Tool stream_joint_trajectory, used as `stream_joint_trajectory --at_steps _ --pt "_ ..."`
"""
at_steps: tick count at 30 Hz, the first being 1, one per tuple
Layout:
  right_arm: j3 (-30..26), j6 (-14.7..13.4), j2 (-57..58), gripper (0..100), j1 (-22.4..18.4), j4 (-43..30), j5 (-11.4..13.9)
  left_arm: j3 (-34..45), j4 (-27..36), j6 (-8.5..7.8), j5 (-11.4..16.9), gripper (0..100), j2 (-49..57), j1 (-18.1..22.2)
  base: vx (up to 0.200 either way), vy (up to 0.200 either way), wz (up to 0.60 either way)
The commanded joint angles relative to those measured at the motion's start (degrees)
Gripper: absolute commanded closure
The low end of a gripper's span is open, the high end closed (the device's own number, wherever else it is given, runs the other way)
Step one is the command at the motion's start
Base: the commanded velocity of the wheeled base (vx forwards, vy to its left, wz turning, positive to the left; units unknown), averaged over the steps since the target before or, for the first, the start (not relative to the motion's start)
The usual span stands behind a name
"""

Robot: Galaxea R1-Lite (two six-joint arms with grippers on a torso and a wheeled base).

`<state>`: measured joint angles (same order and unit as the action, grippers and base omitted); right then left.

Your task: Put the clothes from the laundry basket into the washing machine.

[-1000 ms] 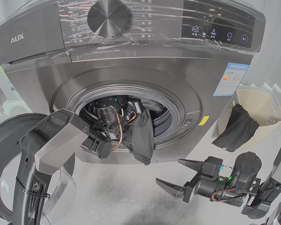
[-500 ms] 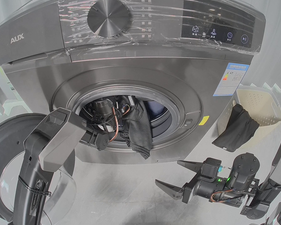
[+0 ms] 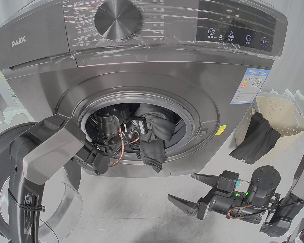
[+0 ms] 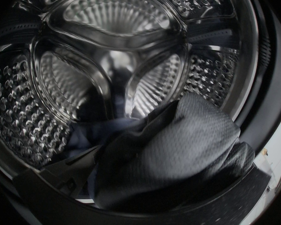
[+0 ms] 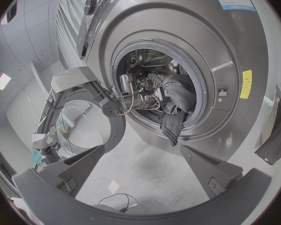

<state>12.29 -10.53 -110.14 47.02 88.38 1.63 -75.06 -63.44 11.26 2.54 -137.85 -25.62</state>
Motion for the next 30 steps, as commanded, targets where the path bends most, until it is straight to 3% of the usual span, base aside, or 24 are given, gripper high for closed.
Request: stream_joint_trajectory --at_steps 1,4,6,8,15,16,18,24,26,30 --pt "-0.1 0.0 0.2 0 0.2 0.0 0.0 7.6 3.2 -0.45 2.1 0 5.4 -2.5 0.0 0.0 0.0" --pt "-0.1 0.0 0.3 0 0.2 0.0 0.0 8.6 4.0 -0.72 2.1 0 4.9 -3.3 0.0 0.0 0.0" --pt "-0.1 0.0 0.3 0 0.3 0.0 0.0 9.3 4.4 -2.3 2.1 0 3.2 -3.7 0.0 0.0 0.0" --pt "0.0 0.0 0.3 0 0.4 0.0 0.0 9.0 4.3 -2.83 2.1 0 2.0 -3.9 0.0 0.0 0.0" --pt "0.2 0.0 0.3 0 0.6 0.0 0.0 8.1 4.6 -3.35 2.0 0 -0.7 -3.5 0.0 0.0 0.0" --pt "0.2 0.0 0.3 0 0.6 0.0 0.0 8.1 4.7 -3.53 2.0 100 -0.8 -3.4 0.0 0.0 0.0" --pt "0.3 0.0 0.3 0 0.6 0.0 0.0 8.0 4.6 -4.23 2.1 100 -1.3 -3.3 0.0 0.0 0.0" --pt "0.3 0.0 0.1 0 0.6 0.0 0.0 5.3 4.2 -3.97 1.6 100 -1.8 -3.3 0.0 0.0 0.0" --pt "0.4 0.0 0.1 0 0.6 0.0 0.0 1.8 4.1 -3.35 0.9 100 -1.9 -3.2 0.0 0.0 0.0" --pt "0.4 0.0 0.1 0 0.6 0.0 0.0 -4.9 3.9 -1.16 -3.9 100 -2.3 -1.8 0.0 0.0 0.0"
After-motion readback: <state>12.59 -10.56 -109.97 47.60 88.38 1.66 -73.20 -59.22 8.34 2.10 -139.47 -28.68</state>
